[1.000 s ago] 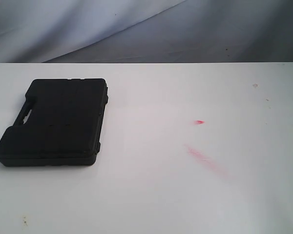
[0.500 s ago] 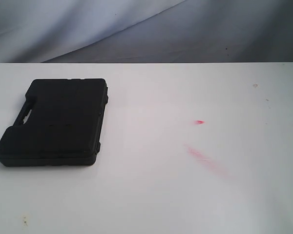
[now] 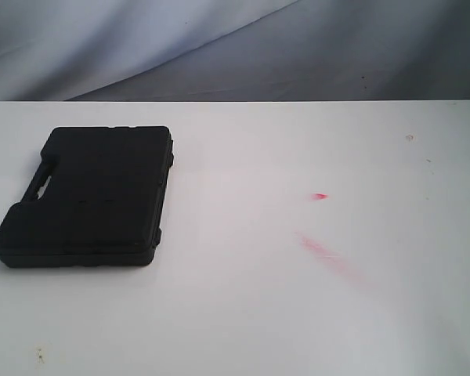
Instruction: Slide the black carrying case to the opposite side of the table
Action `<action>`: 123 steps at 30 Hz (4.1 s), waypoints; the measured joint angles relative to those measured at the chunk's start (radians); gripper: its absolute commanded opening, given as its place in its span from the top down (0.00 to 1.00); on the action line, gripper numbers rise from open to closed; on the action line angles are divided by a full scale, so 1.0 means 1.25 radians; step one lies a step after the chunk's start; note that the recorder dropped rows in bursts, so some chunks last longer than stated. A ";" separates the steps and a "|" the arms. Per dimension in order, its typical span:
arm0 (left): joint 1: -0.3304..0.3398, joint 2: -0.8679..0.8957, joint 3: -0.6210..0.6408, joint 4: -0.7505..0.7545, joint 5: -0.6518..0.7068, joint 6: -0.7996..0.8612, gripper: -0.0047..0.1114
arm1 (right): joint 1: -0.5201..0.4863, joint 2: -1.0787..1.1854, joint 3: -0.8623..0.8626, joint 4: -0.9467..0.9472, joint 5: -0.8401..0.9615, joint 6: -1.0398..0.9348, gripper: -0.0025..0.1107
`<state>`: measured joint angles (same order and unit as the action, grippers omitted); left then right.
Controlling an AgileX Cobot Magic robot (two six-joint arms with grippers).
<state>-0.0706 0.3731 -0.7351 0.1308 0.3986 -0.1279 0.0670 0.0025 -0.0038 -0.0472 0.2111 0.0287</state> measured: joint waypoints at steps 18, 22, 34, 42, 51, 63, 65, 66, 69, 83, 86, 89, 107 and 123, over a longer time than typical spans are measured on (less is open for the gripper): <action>0.000 -0.296 0.367 -0.023 -0.024 0.000 0.78 | 0.000 0.000 0.000 0.000 0.000 0.000 0.98; 0.000 -0.296 0.404 -0.025 -0.059 0.000 0.78 | 0.000 0.000 0.000 0.000 0.000 0.000 0.98; 0.000 -0.296 0.534 -0.067 -0.224 0.000 0.78 | 0.000 0.000 0.000 0.000 0.000 0.000 0.98; 0.000 -0.296 0.584 -0.060 -0.169 0.003 0.78 | 0.000 0.000 0.000 0.000 0.000 0.000 0.98; 0.000 -0.296 0.584 -0.138 -0.112 -0.051 0.78 | 0.000 0.000 0.000 0.000 0.000 0.000 0.98; 0.000 -0.296 0.584 -0.119 -0.109 -0.051 0.78 | 0.000 0.000 0.000 0.000 0.000 0.000 0.98; 0.000 -0.296 0.584 -0.119 -0.107 -0.051 0.78 | 0.000 0.000 0.000 0.000 0.000 0.000 0.98; 0.000 -0.296 0.584 -0.119 -0.107 -0.051 0.78 | 0.000 0.000 0.000 0.000 0.000 0.000 0.98; 0.000 -0.296 0.584 -0.119 -0.107 -0.051 0.78 | 0.000 0.000 0.000 0.000 0.000 0.000 0.98; 0.000 -0.296 0.584 -0.119 -0.107 -0.051 0.78 | 0.000 0.000 0.000 0.000 0.000 0.000 0.98; 0.000 -0.296 0.584 -0.105 -0.111 -0.051 0.78 | 0.000 0.000 0.000 0.000 0.000 0.000 0.98; 0.000 -0.296 0.584 -0.086 -0.115 -0.051 0.78 | 0.000 0.000 0.000 0.000 0.000 0.000 0.98; 0.000 -0.296 0.584 -0.056 -0.122 -0.051 0.78 | 0.000 0.000 0.000 0.000 0.000 0.000 0.98; 0.000 -0.296 0.584 -0.056 -0.122 -0.051 0.78 | 0.000 0.000 0.000 0.000 0.000 0.000 0.98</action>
<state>-0.0706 0.0032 -0.0045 0.0608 0.2460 -0.1917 0.0670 0.0025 -0.0038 -0.0472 0.2111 0.0287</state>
